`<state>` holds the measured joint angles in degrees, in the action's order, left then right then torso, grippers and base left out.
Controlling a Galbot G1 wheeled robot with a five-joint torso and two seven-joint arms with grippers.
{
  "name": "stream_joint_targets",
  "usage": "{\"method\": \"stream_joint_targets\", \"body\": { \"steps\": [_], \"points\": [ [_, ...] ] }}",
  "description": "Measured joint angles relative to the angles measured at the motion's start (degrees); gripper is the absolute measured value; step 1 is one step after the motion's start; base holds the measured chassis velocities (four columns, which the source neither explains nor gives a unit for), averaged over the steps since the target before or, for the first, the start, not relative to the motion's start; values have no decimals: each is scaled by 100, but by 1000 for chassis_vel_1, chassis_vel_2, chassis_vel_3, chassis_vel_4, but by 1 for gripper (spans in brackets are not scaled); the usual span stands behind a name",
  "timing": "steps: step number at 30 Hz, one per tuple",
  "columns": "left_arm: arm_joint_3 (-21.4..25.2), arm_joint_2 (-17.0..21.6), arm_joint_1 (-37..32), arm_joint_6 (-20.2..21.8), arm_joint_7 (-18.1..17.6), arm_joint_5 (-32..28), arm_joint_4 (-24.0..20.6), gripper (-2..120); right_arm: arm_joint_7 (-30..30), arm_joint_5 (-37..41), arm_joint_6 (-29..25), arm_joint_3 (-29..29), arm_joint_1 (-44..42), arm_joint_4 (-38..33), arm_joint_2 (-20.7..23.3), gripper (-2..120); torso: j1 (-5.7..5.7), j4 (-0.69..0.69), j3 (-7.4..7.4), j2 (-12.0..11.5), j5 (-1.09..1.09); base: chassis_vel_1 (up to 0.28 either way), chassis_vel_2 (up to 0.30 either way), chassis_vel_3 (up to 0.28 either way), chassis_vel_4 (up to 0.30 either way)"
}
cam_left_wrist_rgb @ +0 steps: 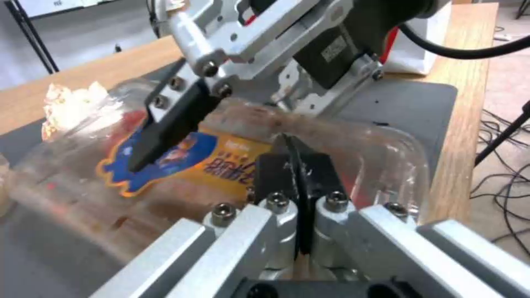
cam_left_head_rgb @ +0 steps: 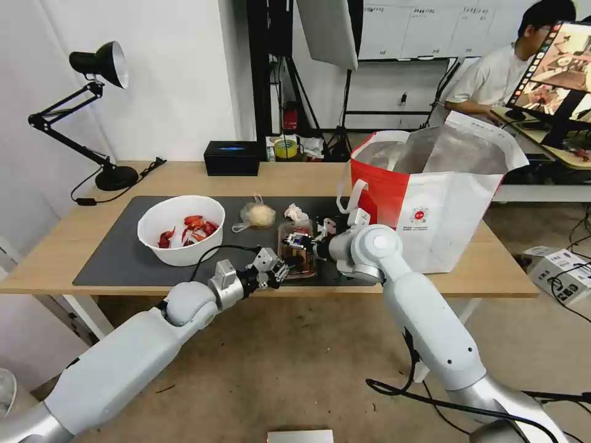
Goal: Pick up the trash from the table and place it into the takeout bag.
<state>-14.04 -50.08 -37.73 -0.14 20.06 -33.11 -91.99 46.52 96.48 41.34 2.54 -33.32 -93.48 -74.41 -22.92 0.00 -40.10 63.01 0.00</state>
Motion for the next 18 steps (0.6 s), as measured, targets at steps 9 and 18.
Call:
{"method": "stream_joint_targets", "body": {
  "steps": [9,18],
  "points": [
    [38,78,-58,-34,23,-26,-50,0,-82,-77,-5,98,-98,8,13,18,0,-1,0,0,0,0,0,0,0],
    [387,441,-478,-89,139,-165,-385,0,-342,-152,-55,233,-145,-14,19,0,0,0,0,0,-1,0,0,0,0]
  ]
}}
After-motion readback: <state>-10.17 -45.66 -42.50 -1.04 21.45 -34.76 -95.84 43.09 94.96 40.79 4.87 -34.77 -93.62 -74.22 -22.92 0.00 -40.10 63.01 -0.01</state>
